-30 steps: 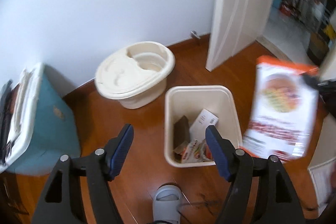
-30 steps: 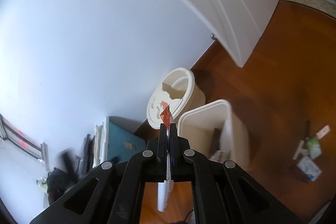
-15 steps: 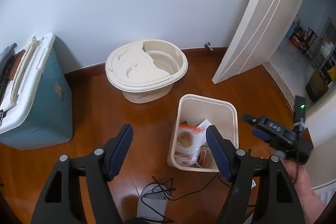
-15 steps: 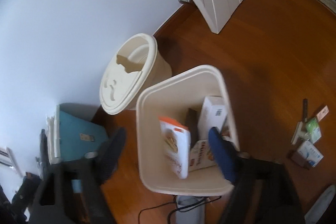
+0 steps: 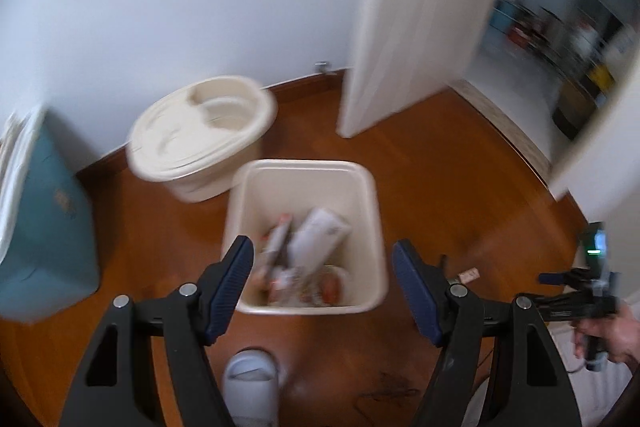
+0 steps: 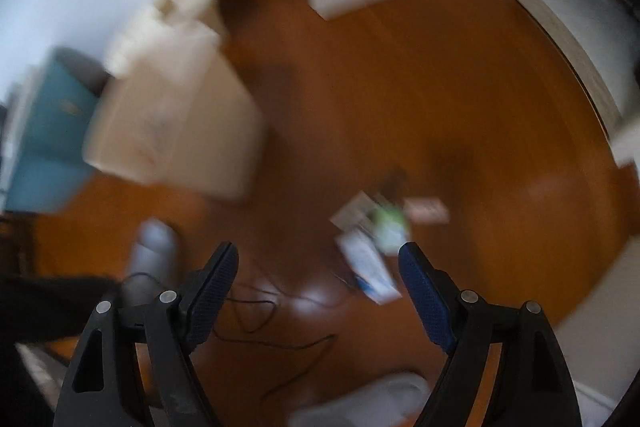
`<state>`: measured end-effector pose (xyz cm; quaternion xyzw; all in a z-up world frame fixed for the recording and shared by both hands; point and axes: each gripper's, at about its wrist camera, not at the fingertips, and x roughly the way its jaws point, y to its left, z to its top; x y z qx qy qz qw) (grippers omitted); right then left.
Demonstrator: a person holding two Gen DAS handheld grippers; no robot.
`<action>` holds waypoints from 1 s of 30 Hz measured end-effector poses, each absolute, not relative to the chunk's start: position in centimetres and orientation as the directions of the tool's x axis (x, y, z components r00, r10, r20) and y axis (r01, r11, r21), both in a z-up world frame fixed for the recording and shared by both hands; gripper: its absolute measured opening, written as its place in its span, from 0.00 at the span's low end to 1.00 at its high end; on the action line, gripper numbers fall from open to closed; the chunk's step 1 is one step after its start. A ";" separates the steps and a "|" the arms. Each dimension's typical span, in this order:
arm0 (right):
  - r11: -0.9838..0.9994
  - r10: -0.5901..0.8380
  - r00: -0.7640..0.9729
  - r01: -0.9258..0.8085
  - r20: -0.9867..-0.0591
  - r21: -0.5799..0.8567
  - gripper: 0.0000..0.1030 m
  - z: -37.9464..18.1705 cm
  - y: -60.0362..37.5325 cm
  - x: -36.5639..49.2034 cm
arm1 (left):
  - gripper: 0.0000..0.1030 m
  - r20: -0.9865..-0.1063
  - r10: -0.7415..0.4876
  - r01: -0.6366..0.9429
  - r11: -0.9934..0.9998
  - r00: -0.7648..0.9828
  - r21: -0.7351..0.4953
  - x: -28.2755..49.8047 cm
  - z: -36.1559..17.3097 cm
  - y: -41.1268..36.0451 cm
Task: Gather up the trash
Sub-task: 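Reach the right tool to the pile and grasp the green-and-white box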
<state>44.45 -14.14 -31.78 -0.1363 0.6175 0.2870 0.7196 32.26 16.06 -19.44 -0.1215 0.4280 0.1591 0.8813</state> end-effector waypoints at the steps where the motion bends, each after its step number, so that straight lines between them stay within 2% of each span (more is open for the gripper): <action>1: 0.813 0.218 0.069 -0.565 -0.973 0.142 0.82 -33.9 -15.4 44.7 | 0.70 -0.791 0.161 -0.347 0.935 0.591 -0.068 33.1 -20.3 14.1; 4: 0.852 0.206 0.077 -0.504 -0.975 0.140 0.82 -39.9 -18.2 45.9 | 0.70 -0.796 0.138 -0.316 0.946 0.590 -0.070 35.2 -22.6 10.8; 7: 0.872 0.196 0.079 -0.470 -0.978 0.137 0.80 -45.7 -19.6 47.8 | 0.70 -0.807 0.110 -0.351 0.928 0.581 -0.126 36.7 -25.8 9.2; 10: 0.856 0.180 0.107 -0.507 -0.978 0.102 0.77 -49.2 -19.0 49.1 | 0.70 -0.825 0.111 -0.372 0.920 0.554 -0.126 38.0 -29.3 8.3; 13: 0.865 0.198 0.100 -0.487 -0.975 0.125 0.76 -52.8 -18.7 50.6 | 0.70 -0.856 0.109 -0.386 0.916 0.506 -0.112 38.7 -32.9 7.7; 19: 0.832 0.201 0.083 -0.541 -0.976 0.125 0.74 -57.6 -16.5 50.4 | 0.70 -0.889 0.106 -0.396 0.914 0.445 -0.089 39.7 -37.9 6.2; 27: 0.799 0.216 0.114 -0.592 -0.970 0.108 0.71 -60.2 -16.1 49.2 | 0.70 -0.913 0.084 -0.347 0.936 0.399 -0.065 39.9 -41.5 2.2; 29: 0.807 0.233 0.119 -0.577 -0.965 0.124 0.56 -60.4 -16.2 49.7 | 0.70 -0.919 0.087 -0.334 0.941 0.385 -0.051 40.1 -42.5 1.4; 30: 0.809 0.233 0.109 -0.574 -0.966 0.131 0.55 -60.7 -16.1 50.0 | 0.70 -0.921 0.087 -0.331 0.942 0.379 -0.048 40.1 -42.9 1.1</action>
